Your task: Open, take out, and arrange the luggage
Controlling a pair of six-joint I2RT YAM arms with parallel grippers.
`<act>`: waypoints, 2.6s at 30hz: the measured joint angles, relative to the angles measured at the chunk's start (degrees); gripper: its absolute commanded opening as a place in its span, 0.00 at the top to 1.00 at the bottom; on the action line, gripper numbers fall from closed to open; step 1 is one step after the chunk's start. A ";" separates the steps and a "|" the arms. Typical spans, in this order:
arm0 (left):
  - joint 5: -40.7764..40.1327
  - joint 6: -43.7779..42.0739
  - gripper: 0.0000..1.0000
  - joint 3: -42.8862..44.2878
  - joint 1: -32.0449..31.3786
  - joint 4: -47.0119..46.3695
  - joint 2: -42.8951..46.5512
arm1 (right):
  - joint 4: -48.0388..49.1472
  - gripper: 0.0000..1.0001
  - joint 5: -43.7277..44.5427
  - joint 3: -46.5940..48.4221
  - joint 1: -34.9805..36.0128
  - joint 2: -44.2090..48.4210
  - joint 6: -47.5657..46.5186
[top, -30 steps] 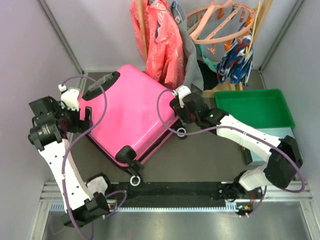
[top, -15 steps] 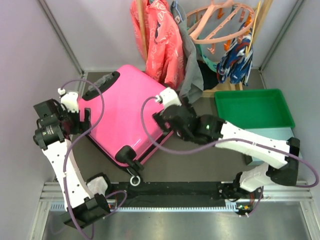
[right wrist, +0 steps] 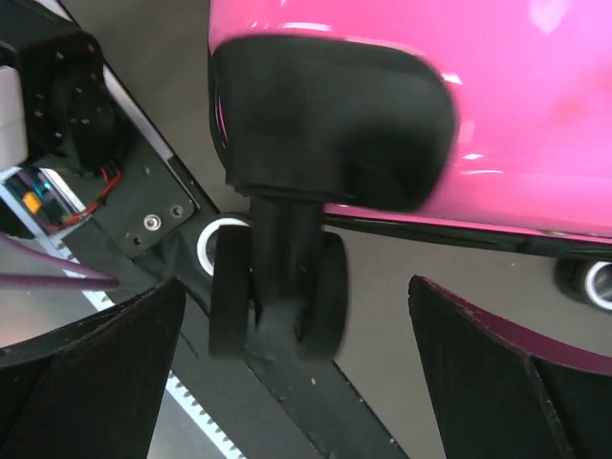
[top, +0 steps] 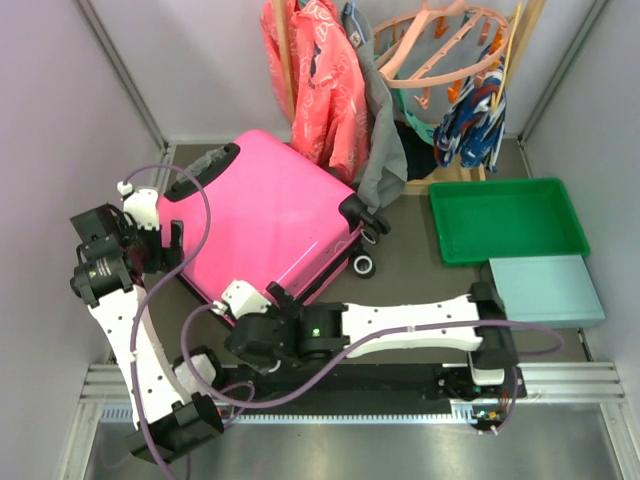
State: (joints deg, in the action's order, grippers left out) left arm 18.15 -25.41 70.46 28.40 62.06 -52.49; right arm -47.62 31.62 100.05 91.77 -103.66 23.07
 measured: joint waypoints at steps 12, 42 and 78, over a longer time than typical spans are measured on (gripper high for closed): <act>-0.04 -0.02 0.01 0.00 0.00 -0.02 0.24 | -4.20 0.83 -1.29 4.50 -1.22 -7.91 3.02; -3.67 8.50 0.24 17.57 -20.65 -9.16 -27.23 | -2.80 0.65 -17.38 -43.50 -21.24 46.29 -22.01; -5.60 11.78 0.43 16.57 -26.75 -13.99 -36.89 | -3.04 0.08 -15.96 -27.47 -52.81 39.69 -1.27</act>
State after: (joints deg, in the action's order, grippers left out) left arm 12.56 -13.63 87.02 1.65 48.07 -89.38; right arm -50.65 15.66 72.58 38.96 -63.96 21.80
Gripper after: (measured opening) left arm 0.625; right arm 0.975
